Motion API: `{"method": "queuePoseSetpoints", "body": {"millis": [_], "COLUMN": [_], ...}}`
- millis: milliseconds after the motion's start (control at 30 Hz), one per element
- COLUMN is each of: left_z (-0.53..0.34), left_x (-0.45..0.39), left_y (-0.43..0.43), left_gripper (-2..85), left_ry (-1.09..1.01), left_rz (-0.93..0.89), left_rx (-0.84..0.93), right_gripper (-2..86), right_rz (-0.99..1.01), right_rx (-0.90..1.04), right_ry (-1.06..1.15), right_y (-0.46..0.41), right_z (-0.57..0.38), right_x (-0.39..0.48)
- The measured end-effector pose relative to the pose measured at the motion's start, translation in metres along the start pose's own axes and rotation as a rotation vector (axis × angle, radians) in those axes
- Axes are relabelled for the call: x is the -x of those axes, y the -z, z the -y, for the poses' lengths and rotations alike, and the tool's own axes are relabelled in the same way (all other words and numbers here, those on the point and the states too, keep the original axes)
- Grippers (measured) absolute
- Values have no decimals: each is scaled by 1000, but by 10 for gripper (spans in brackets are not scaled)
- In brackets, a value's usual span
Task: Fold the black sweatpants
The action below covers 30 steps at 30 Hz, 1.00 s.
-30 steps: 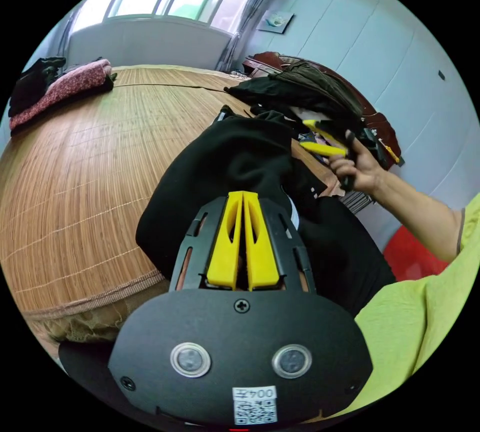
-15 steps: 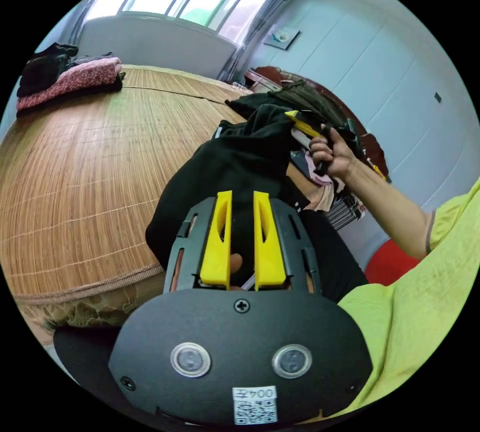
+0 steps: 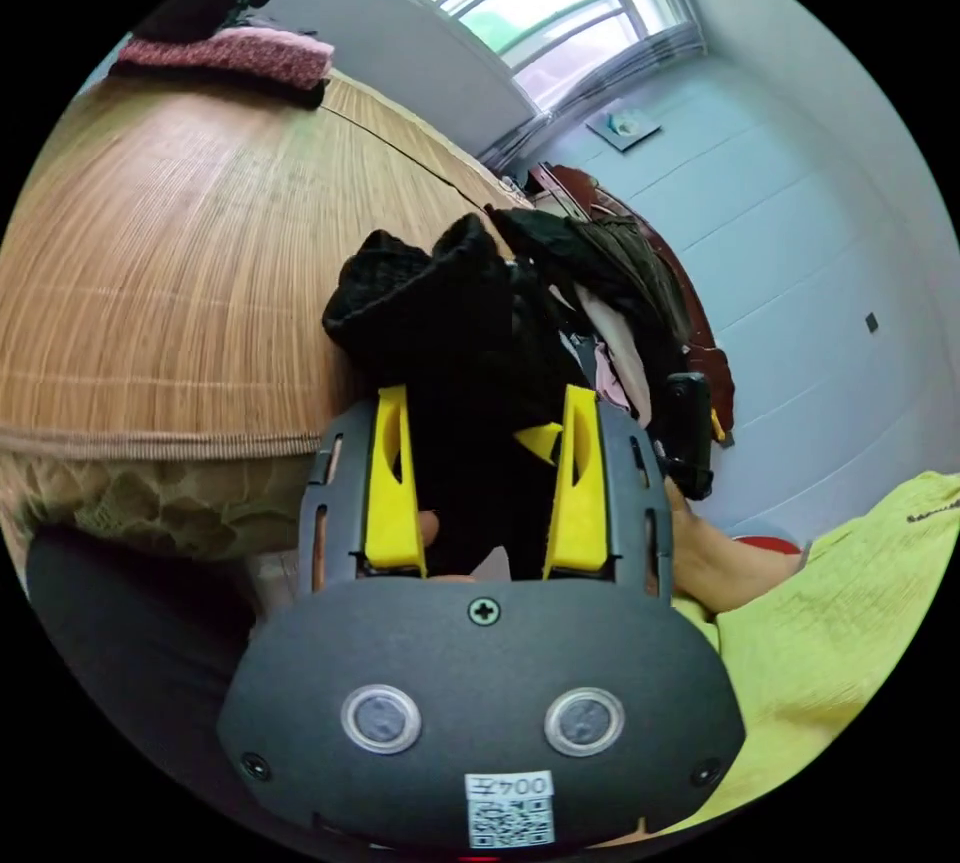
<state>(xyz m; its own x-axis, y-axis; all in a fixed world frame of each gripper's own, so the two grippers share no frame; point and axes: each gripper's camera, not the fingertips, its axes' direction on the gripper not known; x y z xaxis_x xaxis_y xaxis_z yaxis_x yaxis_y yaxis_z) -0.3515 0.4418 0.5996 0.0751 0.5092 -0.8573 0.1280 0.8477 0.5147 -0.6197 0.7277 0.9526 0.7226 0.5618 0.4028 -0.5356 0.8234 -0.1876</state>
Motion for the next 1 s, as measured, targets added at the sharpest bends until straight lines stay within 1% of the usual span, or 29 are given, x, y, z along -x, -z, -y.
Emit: {"method": "queuePoseSetpoints", "body": {"millis": [100,167,233,300,367,433,500,533,667,767,833,867,933,1000], "left_z": [0,6,10,13,14,14,14,15,19,20,18,17,15,14], "left_x": [10,15,21,30,45,53,58,60,69,81,87,88,90,93], "left_y": [-5,-7,-5,-4,-2,-2,-2,-2,4,11,14,16,20,24], "left_gripper": [223,208,176,146,122,109,96,89,77,75,75,75,76,76], "left_ry": [46,50,58,77,117,134,130,123,106,102,92,76,53,33], "left_rz": [-52,-59,-11,17,2,-12,-9,-3,31,28,15,16,25,34], "left_rx": [13,29,18,16,4,-4,-10,-7,-7,-4,-2,-1,-1,1], "right_gripper": [45,50,53,87,120,145,176,183,205,204,194,190,184,167], "right_rz": [-32,-41,-74,-105,-135,-155,-155,-149,-49,-12,-20,-16,-27,-64], "right_rx": [20,6,-94,-275,-312,-273,-155,-126,23,159,162,144,176,339], "right_ry": [20,46,99,96,78,79,75,79,105,179,222,221,204,200], "right_y": [7,19,43,82,99,102,90,86,66,53,55,57,51,28], "right_z": [-3,-3,-5,1,16,32,53,59,98,121,131,137,144,141], "right_x": [5,12,22,21,8,-7,-27,-30,-41,-29,-18,-13,-11,-10]}}
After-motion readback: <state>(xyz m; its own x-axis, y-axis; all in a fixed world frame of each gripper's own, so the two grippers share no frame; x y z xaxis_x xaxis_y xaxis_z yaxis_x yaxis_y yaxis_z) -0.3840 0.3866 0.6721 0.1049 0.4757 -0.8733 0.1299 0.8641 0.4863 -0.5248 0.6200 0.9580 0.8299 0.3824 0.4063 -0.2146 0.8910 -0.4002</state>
